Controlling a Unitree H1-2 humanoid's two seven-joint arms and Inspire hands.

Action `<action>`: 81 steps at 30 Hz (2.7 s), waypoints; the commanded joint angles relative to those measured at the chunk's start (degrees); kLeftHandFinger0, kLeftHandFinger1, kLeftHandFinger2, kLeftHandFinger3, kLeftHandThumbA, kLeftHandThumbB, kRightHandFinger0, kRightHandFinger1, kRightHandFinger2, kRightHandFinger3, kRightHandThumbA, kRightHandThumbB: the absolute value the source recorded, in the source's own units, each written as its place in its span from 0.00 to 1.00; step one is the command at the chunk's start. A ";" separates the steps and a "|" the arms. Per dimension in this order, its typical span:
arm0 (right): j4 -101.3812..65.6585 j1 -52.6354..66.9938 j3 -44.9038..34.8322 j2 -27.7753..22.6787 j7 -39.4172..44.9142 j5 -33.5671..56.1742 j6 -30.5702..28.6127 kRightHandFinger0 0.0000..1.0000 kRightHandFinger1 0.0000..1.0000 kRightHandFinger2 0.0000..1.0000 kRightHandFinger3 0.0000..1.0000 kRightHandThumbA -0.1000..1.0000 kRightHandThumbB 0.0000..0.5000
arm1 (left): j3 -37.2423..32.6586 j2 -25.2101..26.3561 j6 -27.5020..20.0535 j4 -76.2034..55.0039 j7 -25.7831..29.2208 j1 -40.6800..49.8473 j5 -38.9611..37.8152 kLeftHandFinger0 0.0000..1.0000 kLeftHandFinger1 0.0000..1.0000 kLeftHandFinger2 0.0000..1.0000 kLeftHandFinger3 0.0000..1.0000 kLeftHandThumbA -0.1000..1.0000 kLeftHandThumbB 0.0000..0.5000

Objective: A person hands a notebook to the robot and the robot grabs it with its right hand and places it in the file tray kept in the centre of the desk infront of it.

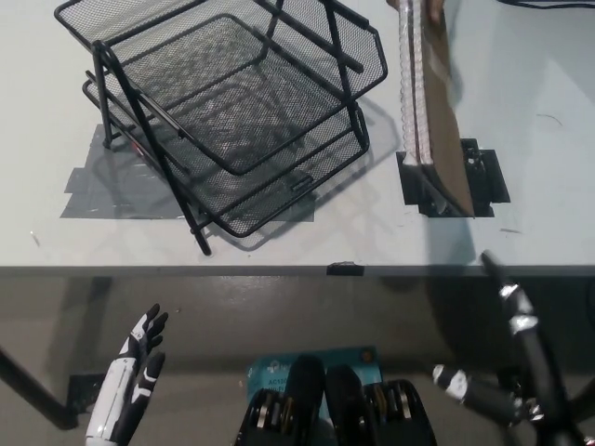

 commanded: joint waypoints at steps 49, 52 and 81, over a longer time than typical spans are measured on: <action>15.65 -33.25 -9.82 6.48 -13.72 -8.27 6.17 1.00 1.00 1.00 1.00 1.00 0.74 | 0.21 0.56 -3.09 -0.94 0.60 -0.03 2.97 1.00 1.00 1.00 1.00 0.99 0.71; 17.26 -34.83 -9.84 6.46 -14.49 -8.62 5.75 1.00 1.00 1.00 1.00 1.00 0.74 | 0.16 0.47 -3.50 -0.85 0.49 0.03 2.60 1.00 1.00 1.00 1.00 0.97 0.69; 38.37 -43.38 -9.37 5.88 -35.95 -16.72 5.16 0.00 0.00 0.00 0.01 0.88 0.00 | 0.34 0.74 -3.70 -0.97 0.26 -0.76 2.08 1.00 1.00 1.00 1.00 0.99 0.69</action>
